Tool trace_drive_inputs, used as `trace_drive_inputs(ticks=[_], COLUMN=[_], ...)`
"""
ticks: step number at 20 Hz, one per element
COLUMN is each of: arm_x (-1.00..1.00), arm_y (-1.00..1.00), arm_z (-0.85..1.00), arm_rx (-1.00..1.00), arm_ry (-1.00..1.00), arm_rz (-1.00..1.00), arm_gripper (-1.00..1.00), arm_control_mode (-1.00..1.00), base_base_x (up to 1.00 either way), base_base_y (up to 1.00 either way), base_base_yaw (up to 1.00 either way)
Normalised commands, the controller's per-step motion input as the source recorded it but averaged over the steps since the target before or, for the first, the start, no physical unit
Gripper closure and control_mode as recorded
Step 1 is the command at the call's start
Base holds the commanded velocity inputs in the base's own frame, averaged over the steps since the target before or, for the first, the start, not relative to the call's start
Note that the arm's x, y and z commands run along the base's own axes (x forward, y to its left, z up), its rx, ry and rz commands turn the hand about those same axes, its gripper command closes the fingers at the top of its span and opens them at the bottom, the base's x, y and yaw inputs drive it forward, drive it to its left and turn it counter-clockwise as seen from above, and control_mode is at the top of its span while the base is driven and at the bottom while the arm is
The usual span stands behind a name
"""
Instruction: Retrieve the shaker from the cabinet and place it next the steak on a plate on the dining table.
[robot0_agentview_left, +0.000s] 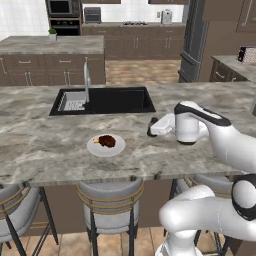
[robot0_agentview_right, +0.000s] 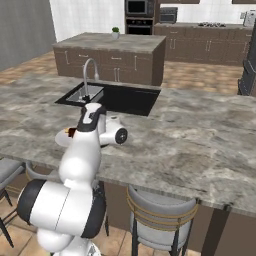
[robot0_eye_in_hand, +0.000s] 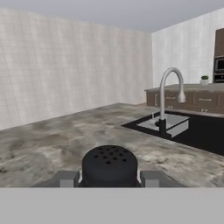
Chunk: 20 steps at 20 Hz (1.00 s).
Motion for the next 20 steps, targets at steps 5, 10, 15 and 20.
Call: trace_drive_inputs(ticks=[5,10,15,20], arm_x=[0.06,0.29,0.52,0.45], arm_y=[0.22,0.01,-0.04,-0.05], arm_z=[-0.19,-0.14,-0.13,-0.3], arm_rx=[0.0,0.0,0.0,0.0], arm_ry=[0.0,0.0,0.0,0.0], arm_rz=[0.0,0.0,0.0,0.0], arm_gripper=[1.0,1.0,1.0,1.0], arm_control_mode=[-1.0,-1.0,-1.0,-1.0], base_base_x=[0.0,0.0,0.0,0.0], base_base_y=[0.0,0.0,0.0,0.0], base_base_yaw=[0.0,0.0,0.0,0.0])
